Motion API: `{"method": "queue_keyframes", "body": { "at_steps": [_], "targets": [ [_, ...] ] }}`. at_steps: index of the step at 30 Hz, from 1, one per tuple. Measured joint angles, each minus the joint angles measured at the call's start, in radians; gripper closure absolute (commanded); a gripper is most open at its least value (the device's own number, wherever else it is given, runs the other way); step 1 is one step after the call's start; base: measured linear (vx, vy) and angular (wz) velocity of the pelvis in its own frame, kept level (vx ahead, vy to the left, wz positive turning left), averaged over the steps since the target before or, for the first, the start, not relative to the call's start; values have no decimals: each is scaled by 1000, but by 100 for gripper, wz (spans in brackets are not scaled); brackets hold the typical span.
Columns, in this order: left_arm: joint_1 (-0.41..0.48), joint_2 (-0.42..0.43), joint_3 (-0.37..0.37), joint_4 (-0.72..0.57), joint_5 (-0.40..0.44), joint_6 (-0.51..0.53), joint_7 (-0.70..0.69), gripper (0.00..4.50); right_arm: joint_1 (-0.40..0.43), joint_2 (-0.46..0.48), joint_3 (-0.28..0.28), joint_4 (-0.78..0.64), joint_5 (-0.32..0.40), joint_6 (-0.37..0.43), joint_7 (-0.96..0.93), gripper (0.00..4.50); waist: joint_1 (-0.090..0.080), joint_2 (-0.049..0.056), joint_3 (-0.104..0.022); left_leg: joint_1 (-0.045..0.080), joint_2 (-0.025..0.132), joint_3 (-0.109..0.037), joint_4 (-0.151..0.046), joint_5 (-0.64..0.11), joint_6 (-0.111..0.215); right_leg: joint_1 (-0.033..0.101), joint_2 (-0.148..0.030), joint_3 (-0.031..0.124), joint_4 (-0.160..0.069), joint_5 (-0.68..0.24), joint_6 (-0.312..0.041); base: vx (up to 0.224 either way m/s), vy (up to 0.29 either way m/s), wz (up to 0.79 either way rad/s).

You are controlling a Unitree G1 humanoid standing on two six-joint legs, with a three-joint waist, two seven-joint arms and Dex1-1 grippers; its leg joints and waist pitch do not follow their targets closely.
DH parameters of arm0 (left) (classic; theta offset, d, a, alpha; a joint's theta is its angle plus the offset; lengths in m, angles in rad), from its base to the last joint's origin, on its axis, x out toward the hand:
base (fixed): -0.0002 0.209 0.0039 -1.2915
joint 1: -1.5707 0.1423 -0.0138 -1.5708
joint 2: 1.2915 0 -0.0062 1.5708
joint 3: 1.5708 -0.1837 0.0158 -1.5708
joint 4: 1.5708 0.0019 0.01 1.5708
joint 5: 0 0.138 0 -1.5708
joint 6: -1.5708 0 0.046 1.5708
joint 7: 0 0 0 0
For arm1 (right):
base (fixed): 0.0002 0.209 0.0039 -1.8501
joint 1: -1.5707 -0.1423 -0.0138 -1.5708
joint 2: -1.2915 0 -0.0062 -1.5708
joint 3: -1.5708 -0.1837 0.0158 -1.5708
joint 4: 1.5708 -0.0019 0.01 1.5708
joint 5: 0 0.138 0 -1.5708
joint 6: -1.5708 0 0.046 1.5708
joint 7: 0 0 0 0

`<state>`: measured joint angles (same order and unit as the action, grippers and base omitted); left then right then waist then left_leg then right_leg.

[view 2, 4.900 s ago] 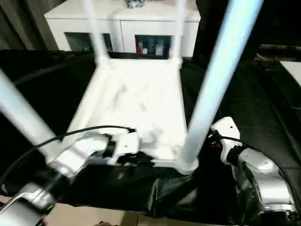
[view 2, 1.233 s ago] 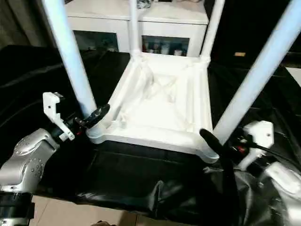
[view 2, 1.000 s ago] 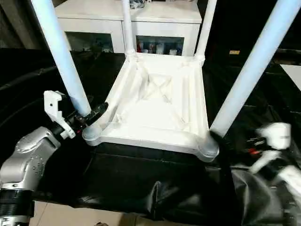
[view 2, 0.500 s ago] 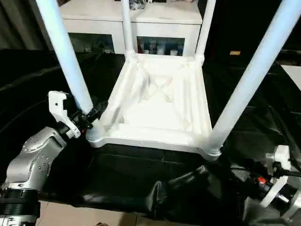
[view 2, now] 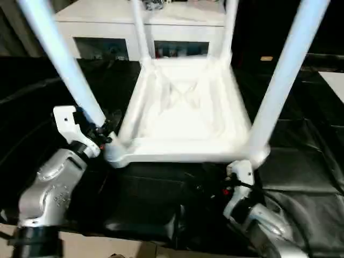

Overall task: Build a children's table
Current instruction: Flip table

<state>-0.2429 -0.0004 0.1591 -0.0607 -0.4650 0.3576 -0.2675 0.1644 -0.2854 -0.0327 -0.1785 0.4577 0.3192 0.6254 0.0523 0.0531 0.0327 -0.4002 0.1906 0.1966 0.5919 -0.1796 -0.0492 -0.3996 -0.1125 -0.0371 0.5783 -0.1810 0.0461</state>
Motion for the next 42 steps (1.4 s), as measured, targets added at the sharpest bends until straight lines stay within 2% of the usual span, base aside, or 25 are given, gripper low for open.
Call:
{"method": "queue_keyframes", "body": {
  "at_steps": [5,8,15,17,21,25,30,35,37,40,41,42],
  "targets": [
    [19,-72,38,-42,-128,20,35,239,-7,38,-4,0,19,8,-9,1,13,0,0,-5,2,0,1,3,6,-3,1,-2,0,-3,3,11,0,0],
    [19,-73,43,-52,-134,25,51,241,-26,85,-39,3,65,19,-31,0,11,-1,0,-5,2,1,1,2,7,-4,1,-2,0,-3,3,0,0,0],
    [21,-73,40,-53,-130,33,59,243,-89,166,-101,-6,247,54,-73,0,8,-1,0,-3,2,1,3,0,2,-3,0,0,2,-2,3,0,0,0],
    [20,-73,40,-56,-130,33,66,243,-108,186,-112,-8,269,66,-89,0,8,-1,0,-3,2,1,4,0,2,-2,0,0,2,-2,3,0,0,0],
    [21,-73,38,-60,-130,33,76,243,-223,270,-165,50,265,70,-250,0,3,-2,0,-3,2,1,6,0,2,-3,0,0,7,-2,3,0,0,0],
    [23,-72,33,-64,-130,33,75,243,-261,307,-179,88,298,71,-315,0,6,-2,0,-3,2,1,6,0,2,-4,0,1,7,-2,4,0,0,0],
    [29,-72,23,-66,-129,31,75,243,-339,322,-190,131,282,95,-412,0,5,-2,0,-3,2,1,8,0,1,-4,0,1,9,-2,4,0,0,0],
    [32,-71,19,-66,-129,30,75,243,-359,347,-200,139,281,105,-448,0,5,-2,0,-2,2,1,9,1,0,-5,0,1,15,-3,5,0,0,0],
    [34,-71,17,-67,-127,27,75,243,-368,362,-214,144,300,105,-481,34,4,-3,1,-2,2,1,10,1,0,-6,0,2,16,-3,5,0,0,0],
    [37,-70,11,-71,-125,26,75,243,-376,370,-232,145,332,106,-513,37,4,-3,1,-2,2,1,10,1,0,-6,0,2,16,-3,5,0,0,0],
    [38,-70,10,-71,-125,25,75,243,-380,371,-236,145,334,106,-520,60,4,-3,1,-2,2,1,10,1,0,-6,0,2,16,-3,5,0,0,0],
    [38,-69,9,-71,-122,23,75,243,-387,372,-242,146,333,109,-529,60,3,-3,1,-2,2,1,10,2,-1,-6,0,2,17,-3,6,0,0,0]
  ]
}}
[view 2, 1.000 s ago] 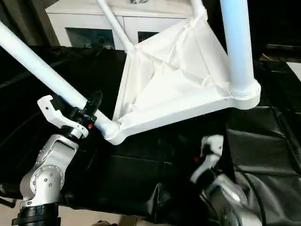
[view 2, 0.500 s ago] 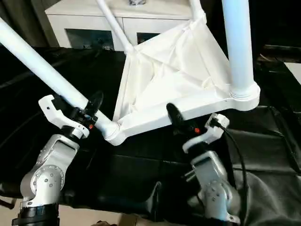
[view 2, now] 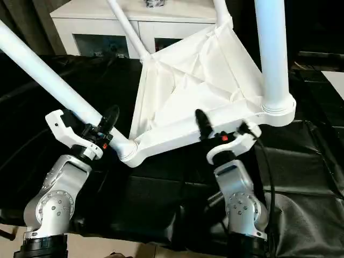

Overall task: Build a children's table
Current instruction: Flip table

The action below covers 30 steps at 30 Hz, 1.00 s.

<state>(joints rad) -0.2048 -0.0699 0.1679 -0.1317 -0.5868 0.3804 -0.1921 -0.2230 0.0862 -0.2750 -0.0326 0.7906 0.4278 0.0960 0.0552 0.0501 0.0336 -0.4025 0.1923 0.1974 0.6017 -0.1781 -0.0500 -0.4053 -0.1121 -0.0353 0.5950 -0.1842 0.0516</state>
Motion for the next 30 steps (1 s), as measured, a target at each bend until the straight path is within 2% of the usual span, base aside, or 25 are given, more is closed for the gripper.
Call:
{"method": "queue_keyframes", "body": {
  "at_steps": [8,10,13,14,16,21,22,24,27,30],
  "targets": [
    [3,2,-12,0,28,-12,0,243,-9,-10,2,10,-18,16,-13,129,-4,0,0,0,0,0,0,0,-1,0,0,0,0,0,0,0,0,0],
    [4,2,-12,0,28,-14,0,243,-9,-10,7,4,-16,22,-27,159,-5,0,0,0,0,0,0,1,-1,0,0,0,0,0,0,0,0,0],
    [5,2,-12,0,33,-16,0,243,-9,-9,7,2,-16,27,-37,165,-7,0,0,0,0,0,0,0,-1,0,0,0,0,0,0,0,0,0],
    [6,2,-12,0,34,-17,0,243,-9,-10,7,2,-18,28,-41,184,-8,0,0,0,0,0,0,0,-1,0,0,0,0,0,0,0,0,0],
    [6,3,-12,0,39,-18,2,187,-10,-14,8,3,-22,28,-42,202,-9,0,0,0,0,0,0,1,-1,0,0,0,1,0,0,0,0,0],
    [3,1,3,-38,-46,-51,-4,150,-9,-18,9,18,-25,27,-49,226,-7,-2,0,0,0,0,0,1,-1,0,0,0,1,0,0,0,0,0],
    [0,0,9,-47,-51,-57,-4,131,-9,-25,11,18,-30,26,-47,226,-6,-2,0,0,0,0,0,1,-1,0,0,0,1,0,0,0,0,0],
    [1,0,20,-50,-52,-67,-3,126,-10,-44,22,7,-51,23,-43,227,-4,-2,0,1,0,0,1,1,-1,0,0,0,1,0,0,0,0,0],
    [3,-1,44,-49,-52,-88,2,89,-17,-63,53,-20,-77,23,-63,227,-1,-2,-1,2,0,0,1,1,-1,1,0,0,2,1,1,0,0,0],
    [3,0,74,-48,-49,-127,28,70,-30,-77,74,-52,-99,26,-95,227,2,-2,-1,2,0,0,1,1,-2,1,0,1,1,2,3,0,0,0]
  ]
}}
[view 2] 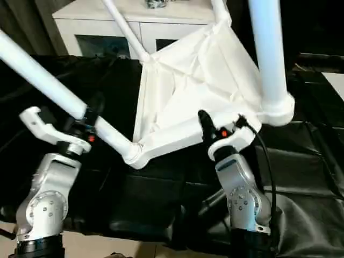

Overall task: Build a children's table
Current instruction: Flip table

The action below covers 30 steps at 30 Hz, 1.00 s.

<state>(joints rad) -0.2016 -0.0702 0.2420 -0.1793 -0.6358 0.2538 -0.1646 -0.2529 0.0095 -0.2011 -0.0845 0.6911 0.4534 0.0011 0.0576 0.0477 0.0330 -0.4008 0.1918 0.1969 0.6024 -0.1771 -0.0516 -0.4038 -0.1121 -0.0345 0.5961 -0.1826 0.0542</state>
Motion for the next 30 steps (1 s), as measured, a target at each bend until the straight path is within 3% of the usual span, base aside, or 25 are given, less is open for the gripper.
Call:
{"method": "queue_keyframes", "body": {
  "at_steps": [6,11,22,30],
  "targets": [
    [0,17,44,15,5,-24,38,32,-58,-62,32,-50,-57,11,-39,227,4,-1,0,0,-1,0,0,1,0,0,0,1,0,0,6,0,0,0],
    [-21,50,90,97,-25,-39,44,30,-109,-88,77,-70,-100,33,-77,227,4,-4,-3,0,-1,-1,0,2,-3,1,0,1,0,0,8,0,0,0],
    [-59,75,163,242,-262,-14,37,30,-172,-109,117,-70,-119,69,-124,227,4,-10,-6,0,-1,0,1,3,-4,1,1,4,0,4,10,0,0,0],
    [3,109,264,217,-470,50,-117,30,-181,-195,101,-91,-117,69,-99,232,5,-13,-6,0,-1,0,1,3,-4,1,1,6,0,4,10,0,0,0]
  ]
}}
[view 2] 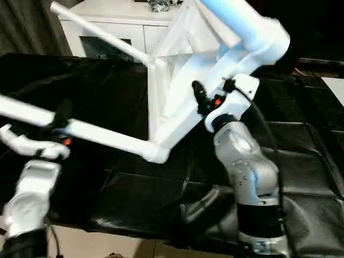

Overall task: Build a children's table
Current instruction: Flip table

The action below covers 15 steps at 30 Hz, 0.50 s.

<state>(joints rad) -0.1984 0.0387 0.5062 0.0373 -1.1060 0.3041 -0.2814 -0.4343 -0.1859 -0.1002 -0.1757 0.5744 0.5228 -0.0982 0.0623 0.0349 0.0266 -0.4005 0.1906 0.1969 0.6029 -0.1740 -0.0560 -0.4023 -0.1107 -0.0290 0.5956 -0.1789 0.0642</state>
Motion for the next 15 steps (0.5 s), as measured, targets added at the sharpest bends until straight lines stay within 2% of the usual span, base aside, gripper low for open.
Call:
{"method": "queue_keyframes", "body": {
  "at_steps": [4,8,15],
  "targets": [
    [11,53,61,-6,-15,-9,-18,30,-1,-51,-41,-3,-3,0,16,249,10,-3,1,0,0,0,0,0,0,1,0,1,0,-1,2,0,0,0],
    [12,68,89,11,-8,-28,-10,30,-1,-76,-86,1,-9,0,17,254,18,-4,2,-1,-2,2,0,0,0,1,3,11,0,-1,4,0,0,0],
    [11,111,155,133,10,-76,2,30,0,-110,-133,11,-28,-1,11,258,16,-5,2,-1,-2,2,1,0,0,-1,6,16,0,1,7,0,0,0]
  ]
}}
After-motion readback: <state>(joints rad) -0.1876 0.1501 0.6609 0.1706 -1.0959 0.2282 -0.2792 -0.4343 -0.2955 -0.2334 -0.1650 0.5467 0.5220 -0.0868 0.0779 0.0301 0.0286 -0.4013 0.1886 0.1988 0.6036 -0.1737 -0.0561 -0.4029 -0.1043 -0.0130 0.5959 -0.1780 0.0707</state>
